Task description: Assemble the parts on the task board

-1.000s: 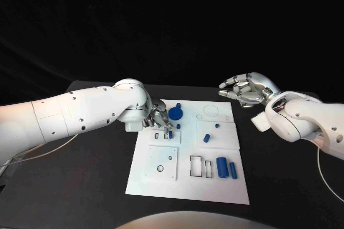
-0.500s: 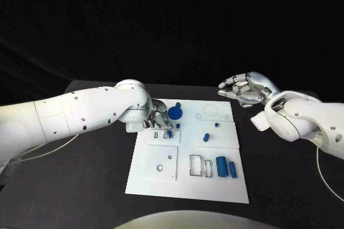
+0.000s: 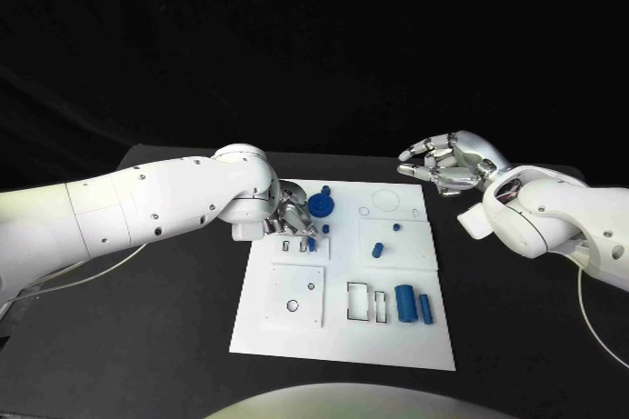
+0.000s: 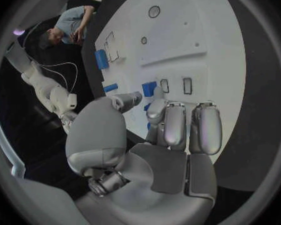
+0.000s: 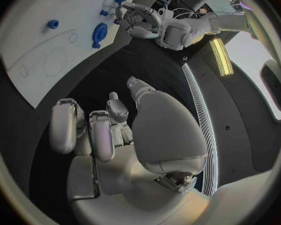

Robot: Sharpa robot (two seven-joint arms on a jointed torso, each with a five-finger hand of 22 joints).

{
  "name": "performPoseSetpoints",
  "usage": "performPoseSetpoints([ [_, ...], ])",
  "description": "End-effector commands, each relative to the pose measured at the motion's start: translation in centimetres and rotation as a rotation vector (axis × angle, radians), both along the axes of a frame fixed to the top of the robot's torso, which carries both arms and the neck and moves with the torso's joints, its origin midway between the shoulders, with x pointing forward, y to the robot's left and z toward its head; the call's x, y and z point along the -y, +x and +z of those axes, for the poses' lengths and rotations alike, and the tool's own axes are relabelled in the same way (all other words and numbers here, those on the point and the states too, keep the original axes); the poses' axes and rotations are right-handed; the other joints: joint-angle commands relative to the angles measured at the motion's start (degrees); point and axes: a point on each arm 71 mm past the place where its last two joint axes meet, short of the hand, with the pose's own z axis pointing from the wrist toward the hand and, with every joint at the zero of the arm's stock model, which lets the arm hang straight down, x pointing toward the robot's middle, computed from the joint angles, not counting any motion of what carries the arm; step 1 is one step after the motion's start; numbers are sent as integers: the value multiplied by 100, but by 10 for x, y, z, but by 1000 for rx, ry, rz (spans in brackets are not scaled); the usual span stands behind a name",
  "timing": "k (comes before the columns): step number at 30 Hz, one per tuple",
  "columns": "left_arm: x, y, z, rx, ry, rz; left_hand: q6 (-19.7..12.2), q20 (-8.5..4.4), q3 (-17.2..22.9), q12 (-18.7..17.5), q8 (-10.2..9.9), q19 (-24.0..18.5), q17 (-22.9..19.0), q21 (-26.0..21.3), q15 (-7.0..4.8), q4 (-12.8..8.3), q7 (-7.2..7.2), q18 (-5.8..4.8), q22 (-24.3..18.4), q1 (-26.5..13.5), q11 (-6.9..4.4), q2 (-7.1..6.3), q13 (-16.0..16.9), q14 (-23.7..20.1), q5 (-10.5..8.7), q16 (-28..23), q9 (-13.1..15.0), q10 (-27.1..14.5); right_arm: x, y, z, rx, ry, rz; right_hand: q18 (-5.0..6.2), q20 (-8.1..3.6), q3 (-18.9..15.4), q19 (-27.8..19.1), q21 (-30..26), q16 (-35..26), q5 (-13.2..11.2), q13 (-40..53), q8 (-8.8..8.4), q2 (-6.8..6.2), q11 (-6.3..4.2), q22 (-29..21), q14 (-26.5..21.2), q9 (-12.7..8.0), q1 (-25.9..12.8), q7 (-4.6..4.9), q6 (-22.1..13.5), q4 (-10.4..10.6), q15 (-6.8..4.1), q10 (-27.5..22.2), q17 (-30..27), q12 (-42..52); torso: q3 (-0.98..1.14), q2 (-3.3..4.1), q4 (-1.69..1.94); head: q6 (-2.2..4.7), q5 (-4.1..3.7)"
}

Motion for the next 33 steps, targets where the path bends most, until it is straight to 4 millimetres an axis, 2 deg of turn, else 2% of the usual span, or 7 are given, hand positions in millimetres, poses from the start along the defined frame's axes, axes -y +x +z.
performPoseSetpoints([
  [1, 3, -1, 0, -20, -7, -13, -47, -17, 93, 8, 36, 37, 10, 18, -7, -77, 1, -117, 7, 110, -14, 23, 14, 108, -1, -23, 26, -12, -3, -1, -1, -5, -8, 22, 71, -7, -23, -36, -38, -35, 20, -5, 19, -23, -8, 228, 294, -5, 45, -5, -39, 0, -13, -50, 184, -21, 1, -3, -1, -8, -2],
  [13, 3, -1, -1, -29, -4, -17, -55, -31, 269, 33, 133, 46, 16, 24, -26, -316, -24, -120, 26, 229, -37, 98, 39, 110, -2, -22, 113, 11, -3, -1, -3, -10, -8, 26, 72, -6, -26, -39, -46, -39, 27, 0, 23, -20, -7, 224, 292, -4, 40, -5, -40, 9, -13, -45, 179, -17, 1, 2, -6, -43, -4],
  [22, 4, -1, -3, -34, 0, -21, -55, -33, 277, 36, 145, 55, 16, 30, -27, -344, -26, -123, 42, 241, -39, 100, 42, 111, -4, -22, 123, 14, -4, -2, -3, -12, -7, 29, 74, -6, -26, -44, -55, -42, 30, 0, 26, -14, -7, 218, 291, -4, 36, -5, -38, 16, -13, -44, 176, -17, 1, -1, -7, -71, -11],
  [28, 3, -1, -3, -36, 1, -22, -66, -48, 408, 46, 213, 60, 20, 33, -51, -583, -57, -125, 54, 407, -67, 192, 56, 112, 25, -22, 186, 32, -4, -2, -4, -13, -7, 28, 74, -5, -27, -43, -55, -43, 34, 6, 30, -9, -7, 219, 291, -3, 30, -5, -36, 24, -12, -38, 176, -13, 3, -4, 9, -81, -10],
  [32, 2, -1, -3, -37, -5, -19, -111, -67, 587, 26, 291, 59, 21, 33, -64, -872, -60, -125, 59, 537, -77, 269, 47, 113, 491, -26, 273, 39, -4, -2, -4, -13, -7, 28, 74, -5, -27, -43, -55, -43, 34, 6, 30, -9, -7, 219, 291, -3, 30, -5, -36, 24, -12, -38, 176, -13, 0, -6, 5, -80, -5],
  [33, 2, -1, -3, -37, -7, -19, -132, -71, 644, 15, 321, 61, 25, 35, -65, -964, -57, -125, 64, 573, -77, 304, 42, 114, 666, -25, 307, 39, -4, -2, -4, -13, -7, 28, 74, -5, -27, -43, -55, -43, 34, 6, 30, -9, -7, 219, 291, -3, 30, -5, -36, 24, -12, -38, 176, -13, -1, -5, 4, -80, -4],
])
